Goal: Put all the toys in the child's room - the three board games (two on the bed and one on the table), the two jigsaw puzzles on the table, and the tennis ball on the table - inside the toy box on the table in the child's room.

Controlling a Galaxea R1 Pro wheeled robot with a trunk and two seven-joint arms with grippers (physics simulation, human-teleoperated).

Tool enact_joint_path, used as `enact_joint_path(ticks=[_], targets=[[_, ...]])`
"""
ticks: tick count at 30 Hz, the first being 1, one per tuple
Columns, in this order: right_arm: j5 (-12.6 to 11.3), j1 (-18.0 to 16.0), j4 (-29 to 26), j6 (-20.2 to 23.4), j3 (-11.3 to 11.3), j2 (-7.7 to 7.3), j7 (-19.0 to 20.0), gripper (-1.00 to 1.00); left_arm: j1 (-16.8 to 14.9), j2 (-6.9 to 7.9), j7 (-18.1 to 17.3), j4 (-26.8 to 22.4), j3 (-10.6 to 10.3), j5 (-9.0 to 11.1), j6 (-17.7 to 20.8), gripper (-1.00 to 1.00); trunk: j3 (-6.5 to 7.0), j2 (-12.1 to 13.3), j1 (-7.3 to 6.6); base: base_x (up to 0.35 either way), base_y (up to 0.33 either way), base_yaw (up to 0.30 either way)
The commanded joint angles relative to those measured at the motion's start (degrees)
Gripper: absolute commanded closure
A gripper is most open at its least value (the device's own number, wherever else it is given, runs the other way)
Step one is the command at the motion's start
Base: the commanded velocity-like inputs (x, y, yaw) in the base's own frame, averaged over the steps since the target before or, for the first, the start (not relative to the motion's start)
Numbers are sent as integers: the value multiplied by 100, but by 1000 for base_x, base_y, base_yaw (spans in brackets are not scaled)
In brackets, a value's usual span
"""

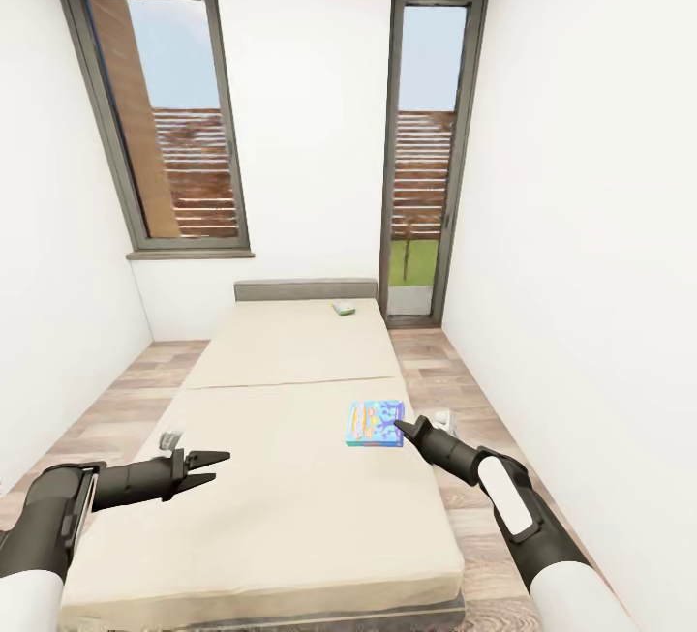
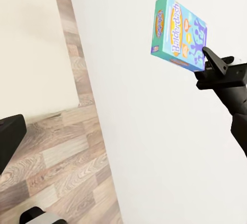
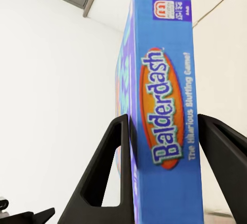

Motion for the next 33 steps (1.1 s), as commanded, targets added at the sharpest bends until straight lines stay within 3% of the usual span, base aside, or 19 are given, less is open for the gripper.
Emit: enact_joint_path(ticks=[1, 7, 18, 33], targets=[[-19, -6, -1, 46, -25, 6, 9, 100, -7, -3, -54, -4, 11, -60, 62, -100, -13, -13, 1, -198, 0, 0], [-16, -6, 10, -35, -25, 6, 2, 100, -7, -3, -53, -4, 17, -59, 73, -100, -13, -13, 1, -70, 0, 0], [-19, -6, 25, -136, -26, 4, 2, 100, -7, -3, -45, -4, -5, -60, 83, -100, 184, 428, -240, -3, 0, 0], [-19, -6, 25, -141, -33, 4, 1, 100, -7, -3, -45, -4, -4, -60, 79, -100, 191, 429, -241, 0, 0, 49]])
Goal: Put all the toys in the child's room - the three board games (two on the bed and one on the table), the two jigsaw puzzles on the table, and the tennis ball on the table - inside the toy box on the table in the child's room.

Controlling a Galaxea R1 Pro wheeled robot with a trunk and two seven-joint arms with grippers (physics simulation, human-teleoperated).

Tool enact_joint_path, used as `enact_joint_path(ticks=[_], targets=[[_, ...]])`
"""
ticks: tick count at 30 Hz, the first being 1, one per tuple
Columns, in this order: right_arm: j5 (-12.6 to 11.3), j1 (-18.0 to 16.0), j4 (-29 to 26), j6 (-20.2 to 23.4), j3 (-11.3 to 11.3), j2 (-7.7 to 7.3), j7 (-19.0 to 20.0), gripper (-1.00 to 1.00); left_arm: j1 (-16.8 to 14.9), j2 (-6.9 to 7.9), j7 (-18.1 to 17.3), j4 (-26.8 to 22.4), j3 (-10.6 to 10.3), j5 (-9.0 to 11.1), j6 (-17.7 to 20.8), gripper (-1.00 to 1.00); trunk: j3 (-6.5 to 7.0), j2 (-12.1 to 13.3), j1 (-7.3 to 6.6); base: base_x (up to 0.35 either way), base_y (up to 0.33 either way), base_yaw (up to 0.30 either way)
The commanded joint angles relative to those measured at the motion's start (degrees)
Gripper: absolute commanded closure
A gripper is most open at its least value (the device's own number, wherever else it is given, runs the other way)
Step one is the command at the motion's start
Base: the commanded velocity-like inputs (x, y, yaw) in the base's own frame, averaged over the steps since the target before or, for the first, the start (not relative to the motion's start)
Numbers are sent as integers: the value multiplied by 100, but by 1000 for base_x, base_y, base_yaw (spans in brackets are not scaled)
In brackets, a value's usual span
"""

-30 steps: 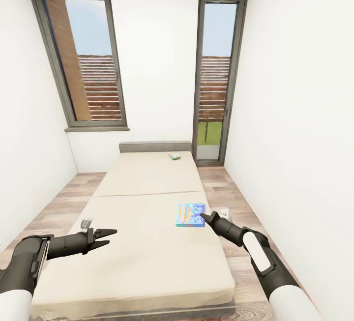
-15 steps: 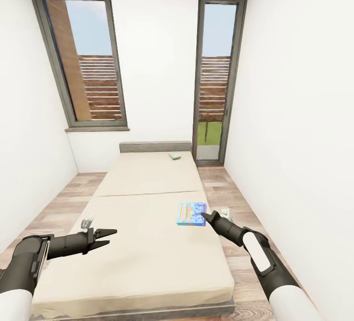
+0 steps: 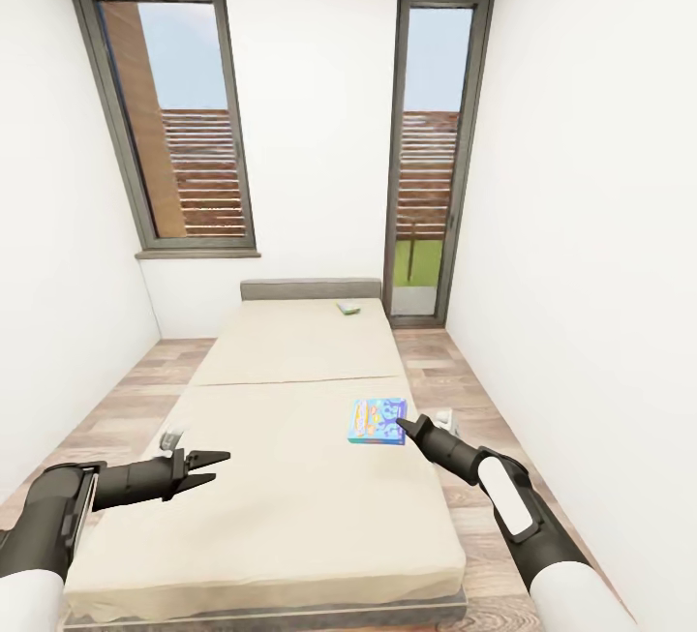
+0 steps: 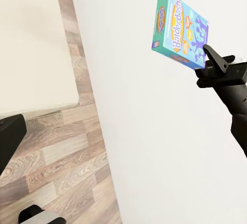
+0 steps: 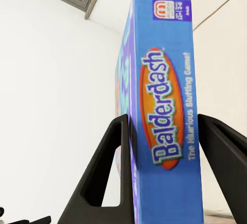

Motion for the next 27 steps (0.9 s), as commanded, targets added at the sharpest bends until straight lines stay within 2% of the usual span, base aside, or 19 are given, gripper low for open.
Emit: enact_joint_path(ticks=[1, 10, 18, 27], targets=[[-24, -2, 0, 48, -26, 5, 9, 100, -4, -3, -54, -3, 18, -60, 58, -100, -2, -4, 2, 0, 0, 4], [-24, -2, 0, 45, -21, 6, 6, 100, -4, -4, -46, -3, 31, -60, 42, -100, -2, -4, 2, -22, 0, 1], [-22, -2, 0, 40, -18, 7, 1, 100, -4, -4, -43, -3, 29, -60, 38, -100, -2, -4, 2, -267, -33, 0], [-16, -2, 0, 39, -18, 8, 0, 100, -4, -11, -36, -3, 21, -60, 37, -100, -2, -4, 2, -210, -197, 0]])
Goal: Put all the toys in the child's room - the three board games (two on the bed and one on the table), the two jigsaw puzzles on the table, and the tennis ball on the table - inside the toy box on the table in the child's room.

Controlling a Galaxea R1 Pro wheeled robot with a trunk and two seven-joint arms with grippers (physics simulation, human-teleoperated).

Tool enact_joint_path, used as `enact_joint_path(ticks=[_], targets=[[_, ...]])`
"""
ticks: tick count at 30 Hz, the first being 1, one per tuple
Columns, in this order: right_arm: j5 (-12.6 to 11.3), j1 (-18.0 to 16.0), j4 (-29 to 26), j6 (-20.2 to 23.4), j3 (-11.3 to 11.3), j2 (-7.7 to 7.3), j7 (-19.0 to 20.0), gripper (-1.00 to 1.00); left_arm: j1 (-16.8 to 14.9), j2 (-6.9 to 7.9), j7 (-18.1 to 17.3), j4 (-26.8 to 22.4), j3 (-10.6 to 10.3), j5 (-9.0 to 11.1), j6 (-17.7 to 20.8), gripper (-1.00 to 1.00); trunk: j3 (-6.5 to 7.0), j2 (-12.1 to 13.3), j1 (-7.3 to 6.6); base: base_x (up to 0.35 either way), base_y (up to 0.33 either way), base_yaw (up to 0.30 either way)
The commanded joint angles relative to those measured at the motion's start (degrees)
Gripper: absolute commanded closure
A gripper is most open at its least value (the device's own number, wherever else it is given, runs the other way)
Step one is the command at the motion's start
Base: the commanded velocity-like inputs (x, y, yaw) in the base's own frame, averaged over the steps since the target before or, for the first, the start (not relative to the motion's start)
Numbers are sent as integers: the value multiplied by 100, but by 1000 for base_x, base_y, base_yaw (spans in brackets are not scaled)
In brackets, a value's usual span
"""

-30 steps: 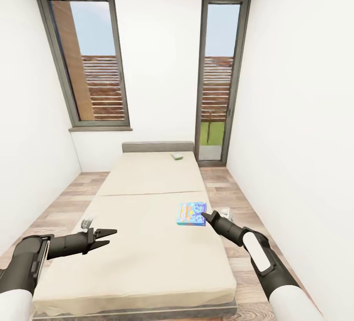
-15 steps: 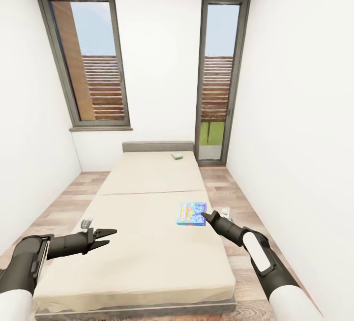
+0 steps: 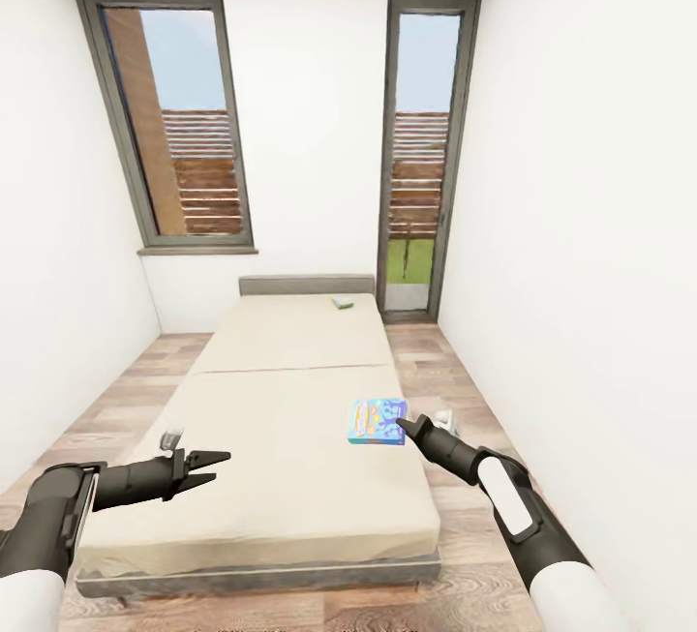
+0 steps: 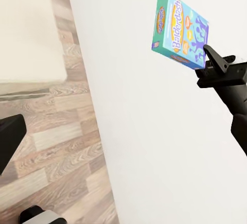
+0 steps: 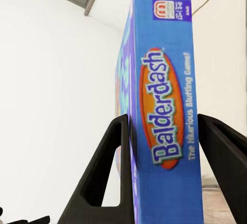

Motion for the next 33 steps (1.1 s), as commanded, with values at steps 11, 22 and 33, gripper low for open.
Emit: enact_joint_path(ticks=[11, 22, 33], targets=[[-32, -2, 0, 50, -24, 6, 2, 100, -4, -3, -52, -4, 12, -60, 52, -100, -3, -4, 1, -25, -35, 25], [-32, -2, 0, 50, -25, 6, 2, 100, -4, -3, -50, -4, 12, -60, 51, -100, -3, -4, 1, -167, 0, 258], [-32, -2, 0, 50, -25, 6, 2, 100, -4, -61, -37, -4, 12, -66, 44, -100, -3, -4, 1, -17, 0, 285]])
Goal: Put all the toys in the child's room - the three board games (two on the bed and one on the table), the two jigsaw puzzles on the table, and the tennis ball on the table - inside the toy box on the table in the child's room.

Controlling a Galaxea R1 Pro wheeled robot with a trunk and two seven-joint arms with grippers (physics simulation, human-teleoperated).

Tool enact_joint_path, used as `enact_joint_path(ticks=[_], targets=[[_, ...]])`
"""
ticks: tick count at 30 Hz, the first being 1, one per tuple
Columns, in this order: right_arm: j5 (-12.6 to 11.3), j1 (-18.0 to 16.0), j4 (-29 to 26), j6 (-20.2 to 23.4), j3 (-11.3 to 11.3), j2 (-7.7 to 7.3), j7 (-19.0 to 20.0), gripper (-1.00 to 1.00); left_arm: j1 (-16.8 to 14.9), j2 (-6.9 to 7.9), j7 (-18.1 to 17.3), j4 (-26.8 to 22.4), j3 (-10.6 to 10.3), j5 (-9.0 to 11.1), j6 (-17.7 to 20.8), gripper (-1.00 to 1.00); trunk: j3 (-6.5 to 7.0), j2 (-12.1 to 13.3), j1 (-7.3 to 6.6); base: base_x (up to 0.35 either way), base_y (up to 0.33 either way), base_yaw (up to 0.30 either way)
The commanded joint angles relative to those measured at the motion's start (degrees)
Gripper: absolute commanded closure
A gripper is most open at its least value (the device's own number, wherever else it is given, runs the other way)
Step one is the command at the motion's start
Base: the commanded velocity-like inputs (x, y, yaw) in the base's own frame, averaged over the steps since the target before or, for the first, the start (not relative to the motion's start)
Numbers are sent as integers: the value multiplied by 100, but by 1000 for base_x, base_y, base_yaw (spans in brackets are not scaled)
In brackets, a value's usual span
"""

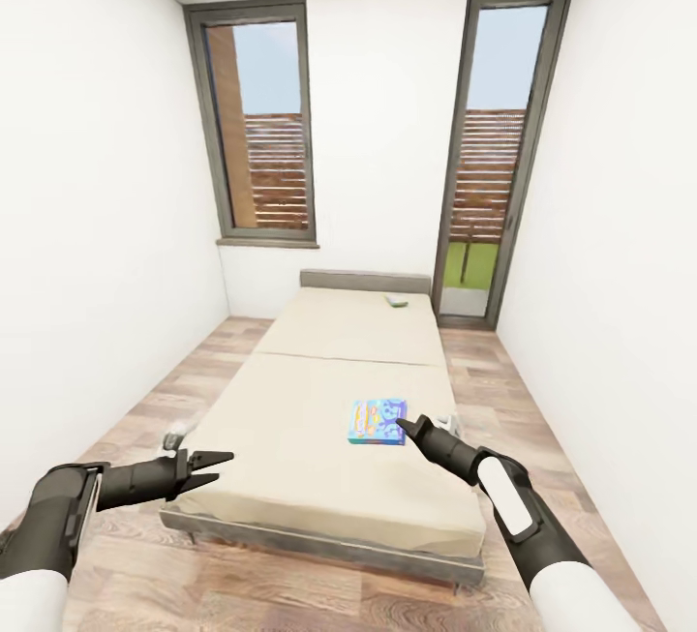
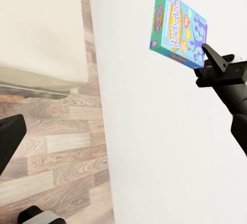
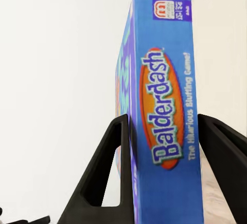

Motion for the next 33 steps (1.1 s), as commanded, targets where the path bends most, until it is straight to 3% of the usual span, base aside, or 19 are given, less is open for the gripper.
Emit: enact_joint_path(ticks=[1, 20, 33], targets=[[-39, -1, -2, 52, -28, 6, 9, 100, -5, -15, -49, -1, 13, -62, 59, -100, -2, -5, 2, -1, 0, 287], [-31, -1, -2, 52, -10, 9, 9, 100, -5, -80, -25, -1, -3, -64, 49, -100, -2, -5, 2, -13, -3, 290], [-31, -3, -2, 52, -4, 6, 9, 100, -5, -107, -25, -1, -14, -64, 49, -100, -2, -5, 2, -42, -249, 291]])
